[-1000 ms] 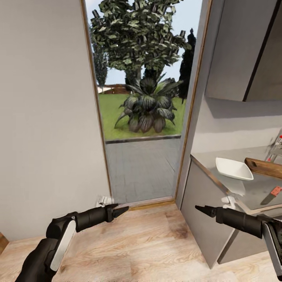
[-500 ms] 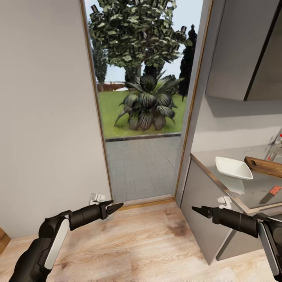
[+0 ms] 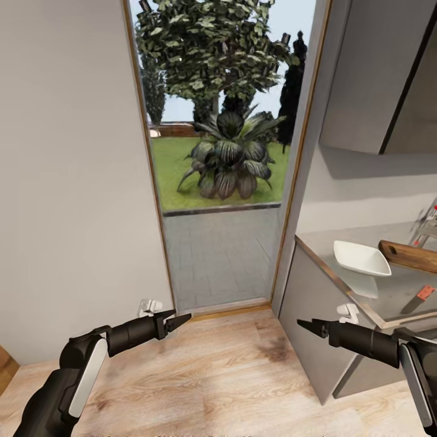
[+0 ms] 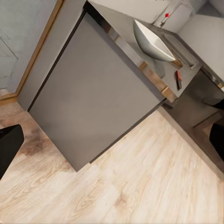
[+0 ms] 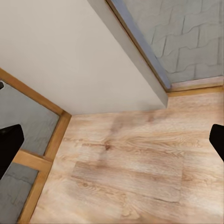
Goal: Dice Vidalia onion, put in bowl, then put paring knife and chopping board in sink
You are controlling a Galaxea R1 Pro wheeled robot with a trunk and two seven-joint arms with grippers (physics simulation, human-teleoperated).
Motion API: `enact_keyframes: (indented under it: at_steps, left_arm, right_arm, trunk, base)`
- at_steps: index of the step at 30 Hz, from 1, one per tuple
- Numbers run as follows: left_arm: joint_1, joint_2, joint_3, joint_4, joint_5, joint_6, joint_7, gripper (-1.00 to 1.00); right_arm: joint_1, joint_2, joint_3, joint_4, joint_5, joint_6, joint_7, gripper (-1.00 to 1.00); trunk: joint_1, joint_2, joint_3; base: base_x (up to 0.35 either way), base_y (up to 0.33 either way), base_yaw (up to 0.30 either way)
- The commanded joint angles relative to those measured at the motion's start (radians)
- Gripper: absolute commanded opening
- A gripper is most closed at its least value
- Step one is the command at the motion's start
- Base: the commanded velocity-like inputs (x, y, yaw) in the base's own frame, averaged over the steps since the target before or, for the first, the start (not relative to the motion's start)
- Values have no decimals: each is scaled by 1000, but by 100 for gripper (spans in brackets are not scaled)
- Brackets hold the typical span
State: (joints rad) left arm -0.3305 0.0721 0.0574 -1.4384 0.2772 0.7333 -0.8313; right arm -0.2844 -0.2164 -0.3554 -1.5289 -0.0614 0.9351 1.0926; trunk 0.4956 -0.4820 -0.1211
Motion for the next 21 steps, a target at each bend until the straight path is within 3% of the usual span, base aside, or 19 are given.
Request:
enact_keyframes:
  at_steps: [1, 12, 21]
  left_arm:
    - [-1, 0, 0, 0, 4, 6, -2, 100]
    - [-1, -1, 8, -19, 11, -5, -16, 100]
    - [-1, -5, 12, -21, 9, -9, -12, 100]
  right_arm:
    - [-1, 0, -1, 0, -6, 9, -1, 100]
    - [-1, 3, -5, 0, -7, 13, -1, 100]
    - [-1, 5, -10, -2, -13, 17, 1, 100]
  trunk:
    - [0, -2, -3]
    - [0, -2, -12]
    - [0, -2, -12]
  base:
    - [0, 0, 0]
    - [76, -16, 0]
    - [1, -295, 0]
